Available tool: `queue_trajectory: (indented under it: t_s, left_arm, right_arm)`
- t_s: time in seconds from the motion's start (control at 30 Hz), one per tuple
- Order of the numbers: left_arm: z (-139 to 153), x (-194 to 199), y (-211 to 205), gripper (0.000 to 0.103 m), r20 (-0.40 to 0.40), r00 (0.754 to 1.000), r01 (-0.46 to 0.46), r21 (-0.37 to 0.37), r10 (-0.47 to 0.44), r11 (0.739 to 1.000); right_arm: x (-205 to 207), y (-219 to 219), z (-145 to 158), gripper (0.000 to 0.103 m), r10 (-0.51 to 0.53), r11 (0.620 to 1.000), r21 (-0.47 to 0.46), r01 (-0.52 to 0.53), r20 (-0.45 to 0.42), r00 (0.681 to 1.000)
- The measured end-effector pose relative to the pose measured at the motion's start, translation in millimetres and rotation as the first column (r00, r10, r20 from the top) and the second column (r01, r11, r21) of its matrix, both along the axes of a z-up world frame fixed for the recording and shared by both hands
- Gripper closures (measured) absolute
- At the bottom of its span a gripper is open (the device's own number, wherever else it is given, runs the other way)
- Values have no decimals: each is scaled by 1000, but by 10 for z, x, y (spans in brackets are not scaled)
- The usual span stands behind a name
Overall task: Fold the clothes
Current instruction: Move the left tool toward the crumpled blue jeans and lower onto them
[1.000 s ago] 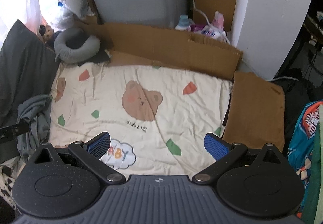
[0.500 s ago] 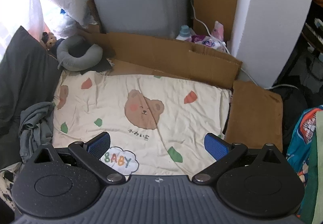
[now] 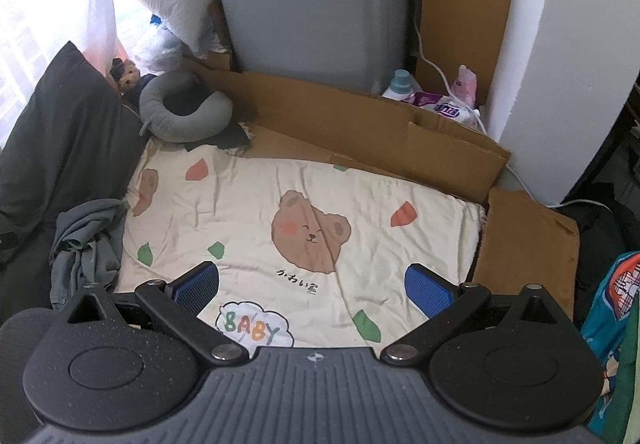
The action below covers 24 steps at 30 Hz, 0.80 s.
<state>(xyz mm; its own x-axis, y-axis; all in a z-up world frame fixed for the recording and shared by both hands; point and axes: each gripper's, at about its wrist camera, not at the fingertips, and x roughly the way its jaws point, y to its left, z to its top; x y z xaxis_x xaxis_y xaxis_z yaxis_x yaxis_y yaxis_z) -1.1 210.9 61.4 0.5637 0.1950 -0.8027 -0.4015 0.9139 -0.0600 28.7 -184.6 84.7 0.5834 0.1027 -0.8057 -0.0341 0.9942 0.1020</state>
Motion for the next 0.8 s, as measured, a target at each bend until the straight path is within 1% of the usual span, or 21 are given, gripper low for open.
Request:
queue_trajectory:
  t_s: [0.2, 0.5, 0.67, 0.8]
  left_arm:
    - [-95, 25, 132, 1, -26, 1000, -14, 11, 15, 1000]
    - [-241, 124, 330, 1, -61, 997, -39, 39, 41, 999]
    - [-298, 223, 420, 1, -77, 995, -53, 45, 56, 998]
    - [-358, 305, 513, 1, -83, 994, -64, 23, 66, 998]
  right_arm:
    - [120, 135, -138, 1, 38, 999, 31, -37, -28, 999]
    - [264, 423, -394, 1, 76, 997, 24, -75, -47, 996]
    - [344, 504, -503, 1, 83, 996, 32, -82, -46, 995]
    - [419, 541, -576, 1, 95, 995, 40, -93, -49, 994]
